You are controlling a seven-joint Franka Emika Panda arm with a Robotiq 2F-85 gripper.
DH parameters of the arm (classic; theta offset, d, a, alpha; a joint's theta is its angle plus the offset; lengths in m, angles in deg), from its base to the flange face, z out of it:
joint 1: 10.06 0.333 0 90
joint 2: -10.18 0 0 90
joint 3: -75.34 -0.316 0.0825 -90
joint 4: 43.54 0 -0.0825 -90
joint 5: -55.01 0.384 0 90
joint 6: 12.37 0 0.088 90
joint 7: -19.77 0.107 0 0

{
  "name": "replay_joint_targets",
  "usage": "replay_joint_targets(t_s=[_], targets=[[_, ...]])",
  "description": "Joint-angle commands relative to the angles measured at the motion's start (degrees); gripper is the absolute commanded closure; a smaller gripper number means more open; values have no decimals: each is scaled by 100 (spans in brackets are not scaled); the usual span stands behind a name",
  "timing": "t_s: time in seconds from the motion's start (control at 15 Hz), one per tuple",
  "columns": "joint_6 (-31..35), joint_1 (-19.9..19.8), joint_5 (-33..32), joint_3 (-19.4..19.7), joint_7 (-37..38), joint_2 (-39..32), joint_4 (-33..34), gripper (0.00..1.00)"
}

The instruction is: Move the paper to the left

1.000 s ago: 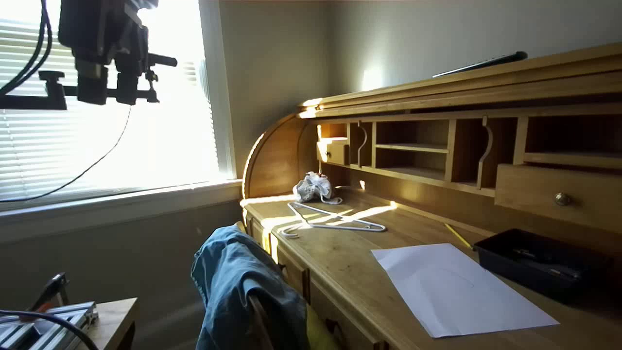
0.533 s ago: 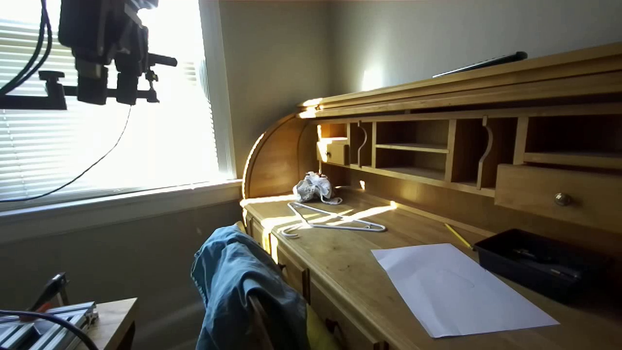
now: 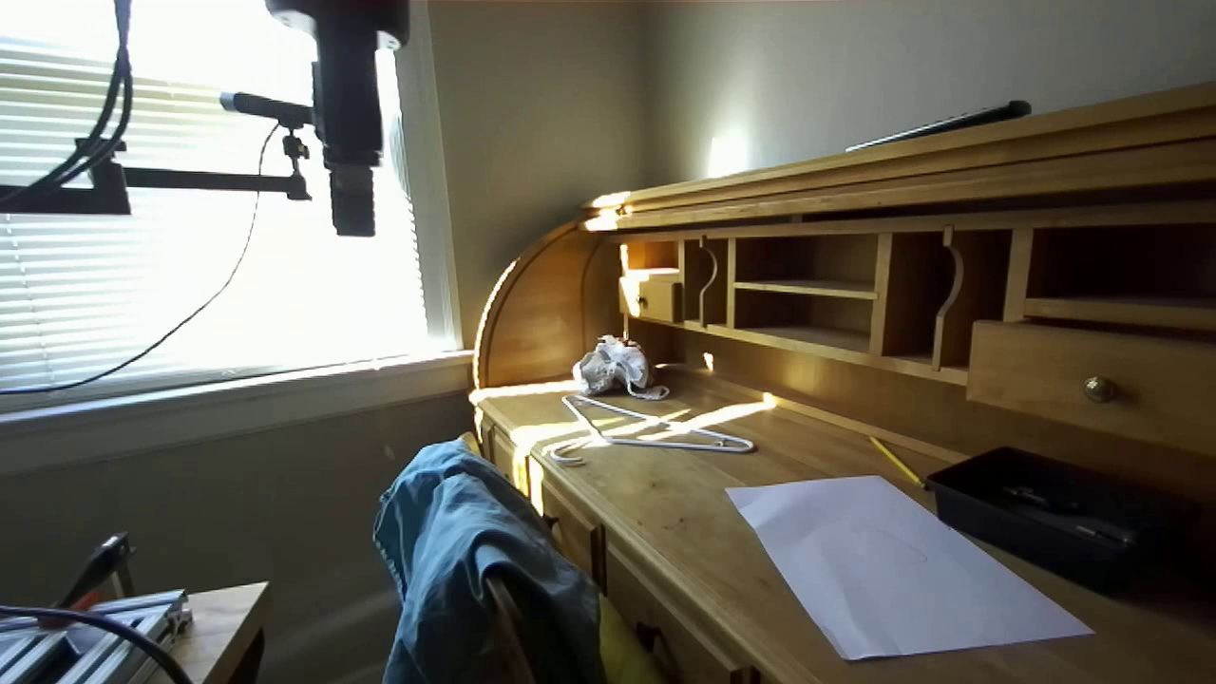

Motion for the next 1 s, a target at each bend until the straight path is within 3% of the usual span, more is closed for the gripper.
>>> replay_joint_targets(t_s=[0.0,0.4,0.67,0.87,0.93], targets=[[793,263,-198,101,-927,-882,272,0],[2067,386,-686,137,-2354,-1924,706,0],[3218,254,-986,407,-3622,-2432,755,0],[4744,215,-359,749,-4636,-2887,705,0],[4077,160,-669,522,-4072,-2557,620,0]])
